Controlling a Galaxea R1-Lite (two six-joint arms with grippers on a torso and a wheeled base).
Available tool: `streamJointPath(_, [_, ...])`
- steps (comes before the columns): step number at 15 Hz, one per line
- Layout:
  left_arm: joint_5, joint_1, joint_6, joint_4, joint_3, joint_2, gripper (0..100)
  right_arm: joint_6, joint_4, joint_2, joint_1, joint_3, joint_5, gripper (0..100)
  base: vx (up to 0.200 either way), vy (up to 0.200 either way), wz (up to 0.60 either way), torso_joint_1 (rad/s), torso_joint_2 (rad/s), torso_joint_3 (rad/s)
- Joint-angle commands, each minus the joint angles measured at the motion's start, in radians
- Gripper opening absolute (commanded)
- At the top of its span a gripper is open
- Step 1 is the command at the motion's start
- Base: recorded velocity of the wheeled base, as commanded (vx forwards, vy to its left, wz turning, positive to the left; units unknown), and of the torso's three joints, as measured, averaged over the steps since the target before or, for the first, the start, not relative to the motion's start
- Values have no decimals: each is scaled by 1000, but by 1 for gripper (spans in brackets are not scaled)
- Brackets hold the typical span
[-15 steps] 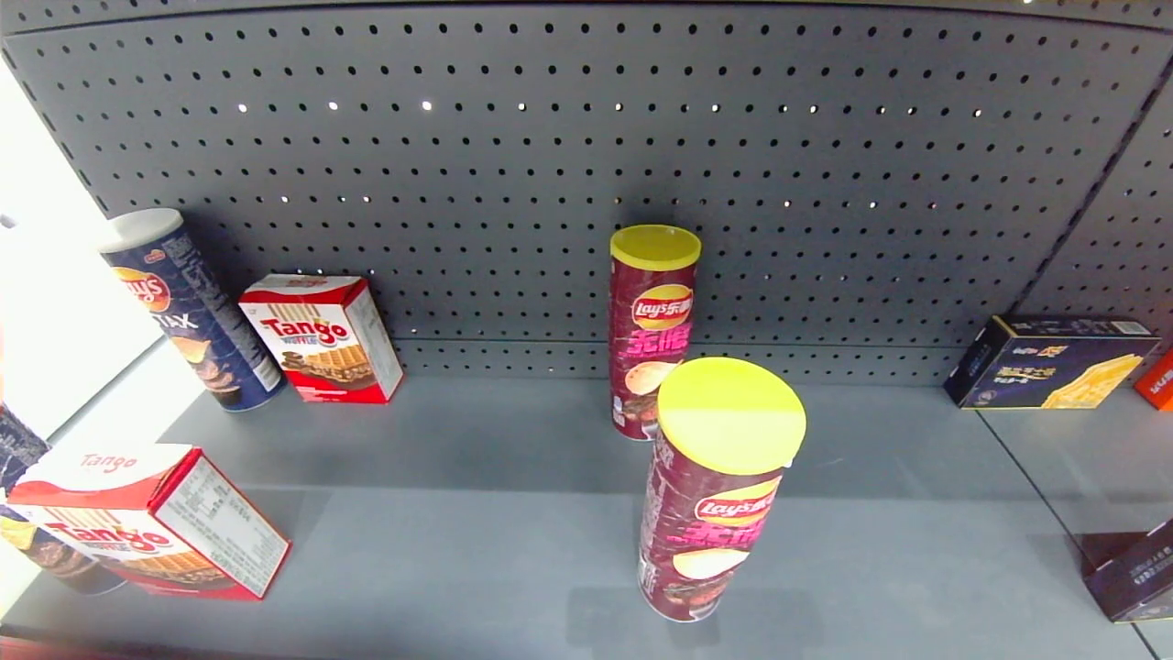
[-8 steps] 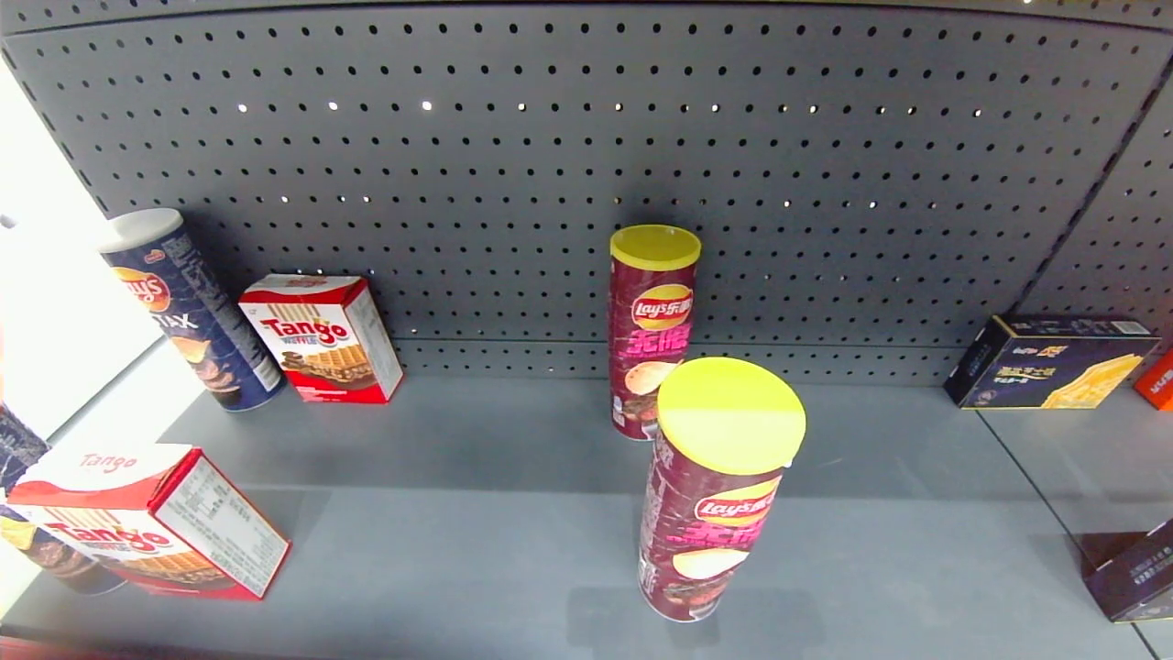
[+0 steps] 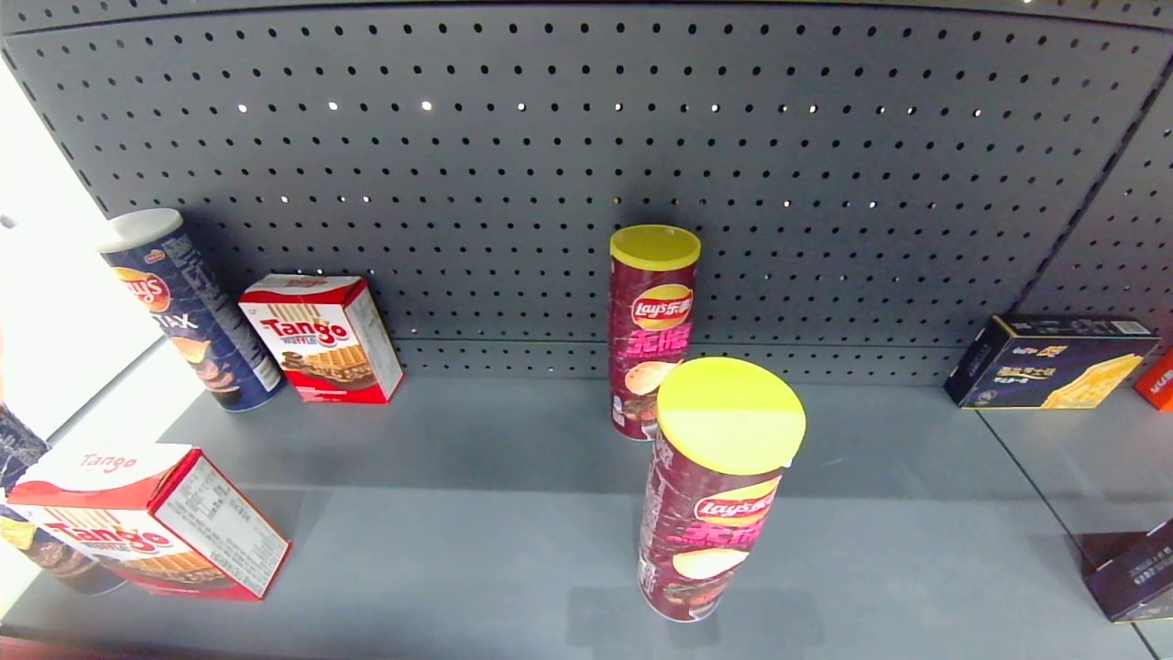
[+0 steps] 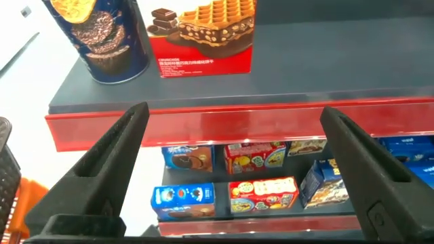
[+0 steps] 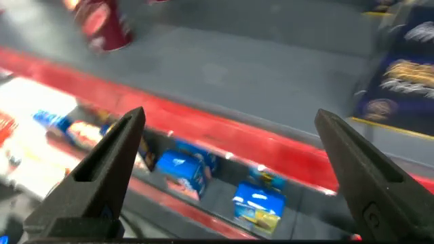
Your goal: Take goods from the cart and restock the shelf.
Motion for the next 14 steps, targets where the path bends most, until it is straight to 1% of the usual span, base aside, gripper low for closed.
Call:
streamJointPath(1, [-2, 0, 0, 1, 0, 8, 100, 58, 14, 411, -113, -469, -6, 100, 0, 0, 0, 0, 0, 0])
streamJointPath(2, [-6, -2, 0, 1, 0, 10, 100, 34, 4, 497, -119, -540, -14, 100, 0, 0, 0, 0, 0, 0])
streamJointPath(4, [-11, -2, 0, 2, -2, 10, 100, -5, -6, 592, -108, -587, -6, 100, 0, 0, 0, 0, 0, 0])
streamJointPath(5, [-11, -2, 0, 2, 0, 10, 100, -37, -9, 630, -105, -581, 1, 100, 0, 0, 0, 0, 0, 0])
streamJointPath(6, [-14, -2, 0, 2, 0, 10, 100, -88, -12, 678, -82, -566, 30, 100, 0, 0, 0, 0, 0, 0])
streamJointPath(7, [-14, -2, 0, 2, 0, 10, 100, -95, -25, 722, -52, -555, 44, 100, 0, 0, 0, 0, 0, 0])
streamJointPath(10, [-14, 0, 0, -1, 0, 8, 100, -97, -74, 817, 71, -553, 46, 100, 0, 0, 0, 0, 0, 0])
streamJointPath(13, [-16, 0, 0, -1, 0, 10, 100, -97, -85, 893, 163, -538, 50, 100, 0, 0, 0, 0, 0, 0])
streamJointPath(14, [-17, 0, 0, -1, 0, 8, 100, -97, -89, 909, 177, -518, 50, 100, 0, 0, 0, 0, 0, 0])
